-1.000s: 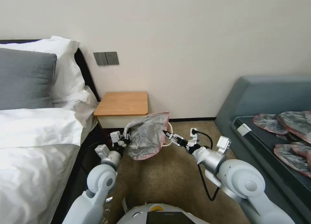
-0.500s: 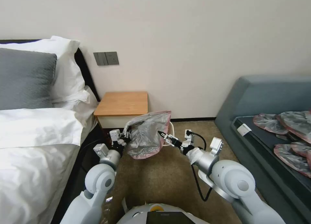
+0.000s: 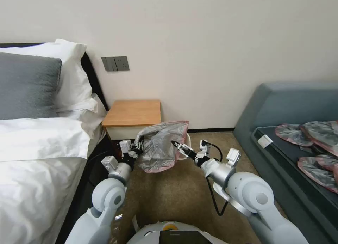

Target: Pick up the garbage bag from the table and place it over the trash can.

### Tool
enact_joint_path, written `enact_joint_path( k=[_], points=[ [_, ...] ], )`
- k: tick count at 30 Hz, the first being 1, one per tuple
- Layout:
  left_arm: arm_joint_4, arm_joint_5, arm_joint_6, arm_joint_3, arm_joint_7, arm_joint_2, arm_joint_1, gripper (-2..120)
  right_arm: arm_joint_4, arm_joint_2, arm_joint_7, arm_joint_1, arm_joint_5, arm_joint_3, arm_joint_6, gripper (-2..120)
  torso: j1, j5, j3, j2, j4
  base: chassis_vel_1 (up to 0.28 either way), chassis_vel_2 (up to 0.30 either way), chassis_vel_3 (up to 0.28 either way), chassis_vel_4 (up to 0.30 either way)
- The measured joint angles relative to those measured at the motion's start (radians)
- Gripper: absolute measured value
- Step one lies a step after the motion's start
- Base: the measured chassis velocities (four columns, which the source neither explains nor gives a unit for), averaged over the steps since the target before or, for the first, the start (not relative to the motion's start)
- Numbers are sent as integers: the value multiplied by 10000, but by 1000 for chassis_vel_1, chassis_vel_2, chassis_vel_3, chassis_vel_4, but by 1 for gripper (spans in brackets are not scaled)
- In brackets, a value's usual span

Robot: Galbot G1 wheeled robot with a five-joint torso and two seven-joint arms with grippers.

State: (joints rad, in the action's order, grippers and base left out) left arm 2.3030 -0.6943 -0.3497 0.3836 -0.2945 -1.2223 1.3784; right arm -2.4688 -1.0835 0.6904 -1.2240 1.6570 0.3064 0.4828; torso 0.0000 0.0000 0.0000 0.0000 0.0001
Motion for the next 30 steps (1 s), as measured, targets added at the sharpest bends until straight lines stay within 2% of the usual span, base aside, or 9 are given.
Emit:
enact_joint_path(
  k=[15,17,19,21,22,24,25,29,30],
  points=[
    [60,-76,-21,-18,3,34,-28,5,116,-125,-134,244,-95,-372,80,99,0,0,0,0,-1,0,0,0,0],
    [42,-95,-30,-44,-3,15,-61,5,115,-109,-208,244,-131,-390,86,92,0,0,0,0,-1,0,0,0,0],
    [42,-95,-30,-44,-3,15,-61,5,115,-109,-208,244,-131,-390,86,92,0,0,0,0,-1,0,0,0,0],
    [23,-261,-88,-48,-76,4,-86,5,114,-86,-309,237,-196,-408,102,77,0,0,0,0,-1,0,0,0,0],
    [23,-261,-88,-48,-76,4,-86,5,114,-86,-309,237,-196,-408,102,77,0,0,0,0,-1,0,0,0,0],
    [-10,-459,-154,-45,-169,-18,-98,5,114,-81,-374,240,-264,-439,118,67,0,0,0,0,-1,0,0,0,0],
    [-10,-459,-154,-45,-169,-18,-98,5,114,-81,-374,240,-264,-439,118,67,0,0,0,0,-1,0,0,0,0],
    [-95,-999,-287,-28,-456,-97,-155,5,128,-97,-468,234,-361,-468,128,48,0,0,0,0,-1,0,0,0,0],
    [-95,-999,-287,-28,-456,-97,-155,5,128,-97,-468,234,-361,-468,128,48,0,0,0,0,-1,0,0,0,0]
  ],
)
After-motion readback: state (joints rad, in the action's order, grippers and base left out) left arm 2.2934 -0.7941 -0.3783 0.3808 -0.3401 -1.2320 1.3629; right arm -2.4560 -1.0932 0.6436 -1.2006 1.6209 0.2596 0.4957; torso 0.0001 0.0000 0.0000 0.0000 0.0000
